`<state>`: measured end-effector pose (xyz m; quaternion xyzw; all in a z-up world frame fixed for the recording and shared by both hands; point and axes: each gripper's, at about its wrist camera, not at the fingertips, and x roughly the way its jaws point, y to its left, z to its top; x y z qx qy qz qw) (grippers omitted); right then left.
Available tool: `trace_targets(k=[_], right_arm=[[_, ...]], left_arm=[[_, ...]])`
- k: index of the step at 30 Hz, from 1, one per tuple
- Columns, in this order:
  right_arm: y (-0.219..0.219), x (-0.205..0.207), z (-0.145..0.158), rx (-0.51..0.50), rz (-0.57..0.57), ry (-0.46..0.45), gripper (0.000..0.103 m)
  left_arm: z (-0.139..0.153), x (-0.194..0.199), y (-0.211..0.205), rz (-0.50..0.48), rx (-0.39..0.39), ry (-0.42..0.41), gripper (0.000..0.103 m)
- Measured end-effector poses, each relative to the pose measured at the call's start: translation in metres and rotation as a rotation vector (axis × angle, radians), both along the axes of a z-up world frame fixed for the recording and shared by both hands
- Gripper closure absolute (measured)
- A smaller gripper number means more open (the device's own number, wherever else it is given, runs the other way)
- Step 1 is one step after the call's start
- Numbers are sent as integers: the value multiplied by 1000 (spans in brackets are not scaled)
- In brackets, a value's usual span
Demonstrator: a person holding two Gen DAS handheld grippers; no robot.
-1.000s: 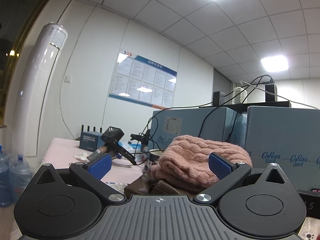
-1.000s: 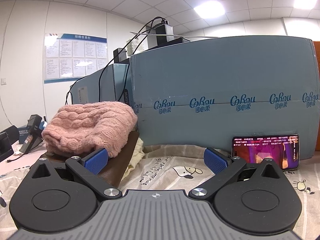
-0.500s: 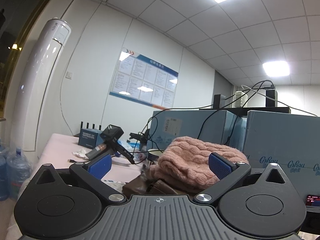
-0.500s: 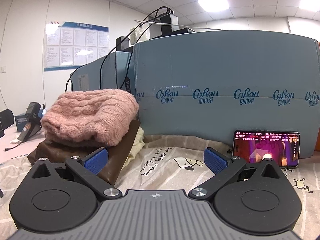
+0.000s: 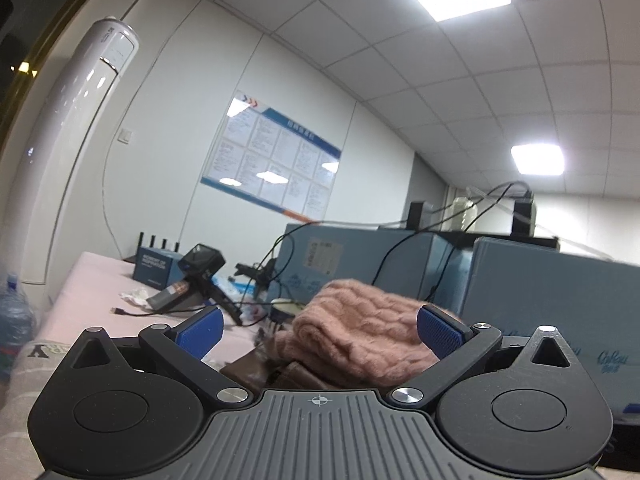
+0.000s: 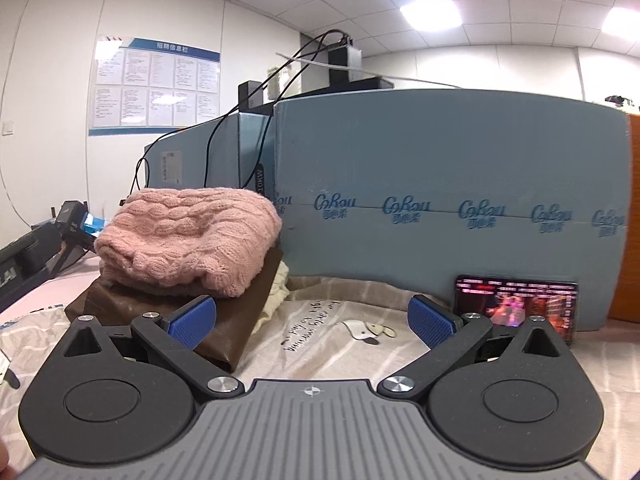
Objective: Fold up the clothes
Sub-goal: 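Carry both tools from the pink sweater over to the crumpled white shirt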
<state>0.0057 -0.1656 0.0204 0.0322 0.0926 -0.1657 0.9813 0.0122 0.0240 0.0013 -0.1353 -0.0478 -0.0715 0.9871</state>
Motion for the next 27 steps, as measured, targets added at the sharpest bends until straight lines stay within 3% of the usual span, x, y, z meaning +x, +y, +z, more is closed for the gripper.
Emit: trace_targets(k=[6, 12, 16, 18, 20, 23, 27], right_arm=[[5, -43, 9, -20, -27, -22, 0], [2, -87, 18, -40, -90, -60, 0], [-3, -110, 19, -32, -120, -82, 0], [-3, -120, 19, -31, -131, -89, 0], [-4, -133, 20, -32, -142, -99, 0], [-8, -152, 20, -33, -162, -108, 0], [-15, -178, 21, -29, -199, -119, 0]], left_arm=[[0, -8, 5, -80, -68, -73, 0], [-1, -16, -3, -141, -56, -136, 0], [-7, -18, 7, -179, -210, -216, 0], [-10, -19, 10, -181, -248, -252, 0], [-8, -20, 9, -213, -217, -259, 0], [-4, -21, 0, -268, -109, -251, 0], [8, -21, -11, -417, -28, -154, 0]])
